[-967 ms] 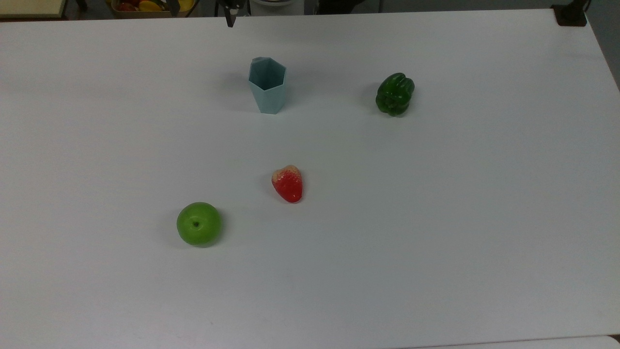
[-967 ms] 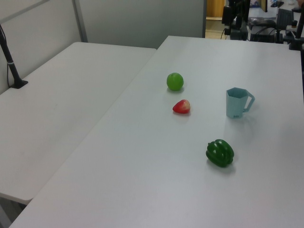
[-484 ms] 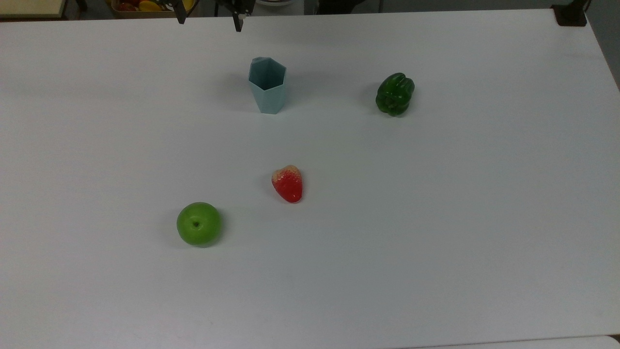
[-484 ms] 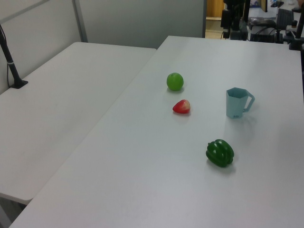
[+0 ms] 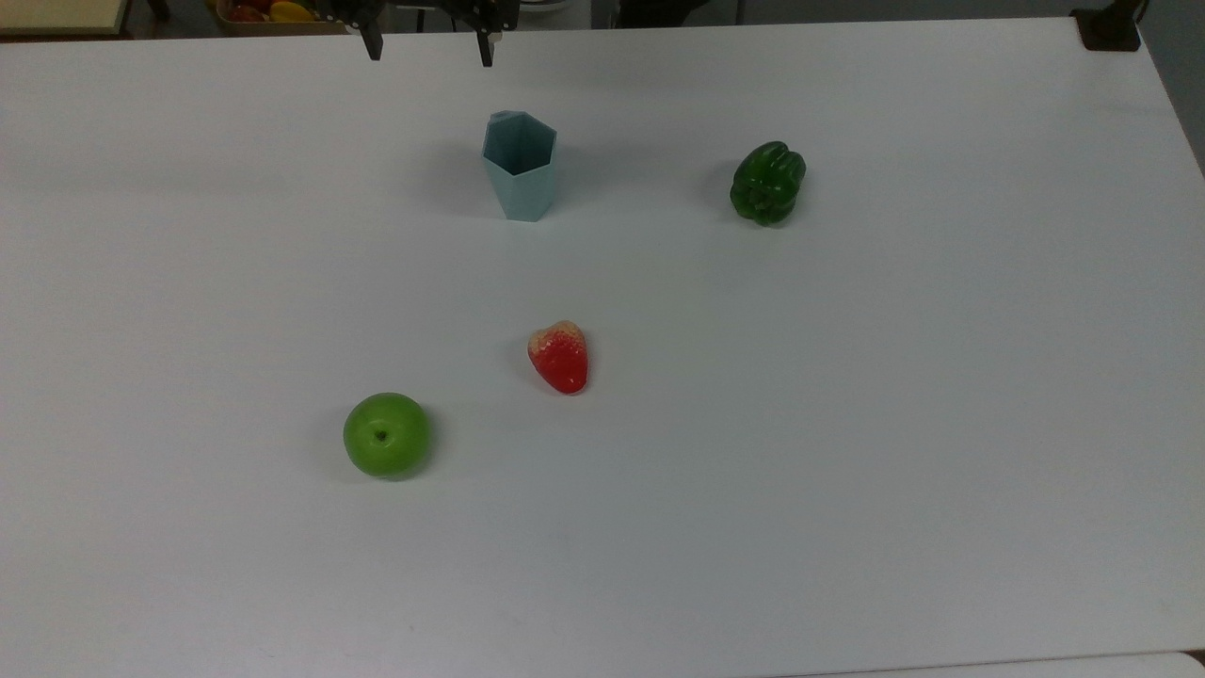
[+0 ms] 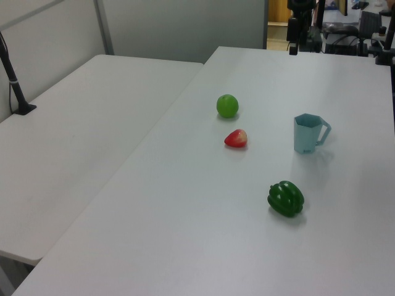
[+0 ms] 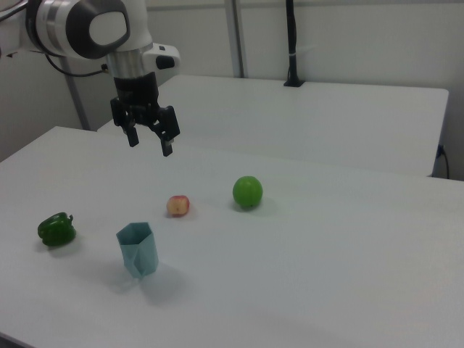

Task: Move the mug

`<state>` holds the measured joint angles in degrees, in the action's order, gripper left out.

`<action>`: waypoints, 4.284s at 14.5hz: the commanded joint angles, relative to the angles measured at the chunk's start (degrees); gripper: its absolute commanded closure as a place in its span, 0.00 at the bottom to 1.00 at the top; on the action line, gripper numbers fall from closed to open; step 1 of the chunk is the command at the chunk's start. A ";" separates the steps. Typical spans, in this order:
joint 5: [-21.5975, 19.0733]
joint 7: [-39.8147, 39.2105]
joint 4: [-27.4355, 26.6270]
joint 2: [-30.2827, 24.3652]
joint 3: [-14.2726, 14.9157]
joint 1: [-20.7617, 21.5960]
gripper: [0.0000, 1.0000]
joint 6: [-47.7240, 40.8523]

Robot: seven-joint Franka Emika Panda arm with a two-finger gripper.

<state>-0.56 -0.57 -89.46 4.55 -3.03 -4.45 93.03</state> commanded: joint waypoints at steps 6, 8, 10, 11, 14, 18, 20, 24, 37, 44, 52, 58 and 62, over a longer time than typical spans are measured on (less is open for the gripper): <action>-0.23 -2.95 -9.33 -3.85 11.91 12.54 0.00 8.04; -0.14 -3.47 -11.08 -4.11 11.91 12.80 0.00 8.48; -0.06 -4.53 -13.36 -4.11 11.91 12.89 0.00 9.62; 0.03 -4.53 -14.59 -4.11 11.91 12.98 0.00 10.58; 2.74 -6.46 -19.86 -4.29 11.91 14.38 0.03 12.53; 3.98 -12.16 -27.50 -5.86 11.91 14.56 0.04 15.68; 4.86 -12.62 -29.63 -5.96 11.91 14.56 0.07 17.27; 5.66 -12.53 -31.57 -5.43 11.91 14.65 0.29 19.12; 4.78 -6.55 -32.89 -3.76 11.82 15.52 0.79 25.01; 4.60 -5.94 -32.71 -3.93 11.82 15.70 1.00 24.31; -0.58 -6.46 -23.84 -4.21 14.27 13.51 1.00 16.83; -4.27 -10.76 -13.29 5.90 19.82 8.15 1.00 16.92; -4.36 -10.86 -9.34 12.22 19.91 6.56 1.00 16.92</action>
<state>-3.52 -10.42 -102.77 12.51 16.53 2.14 110.64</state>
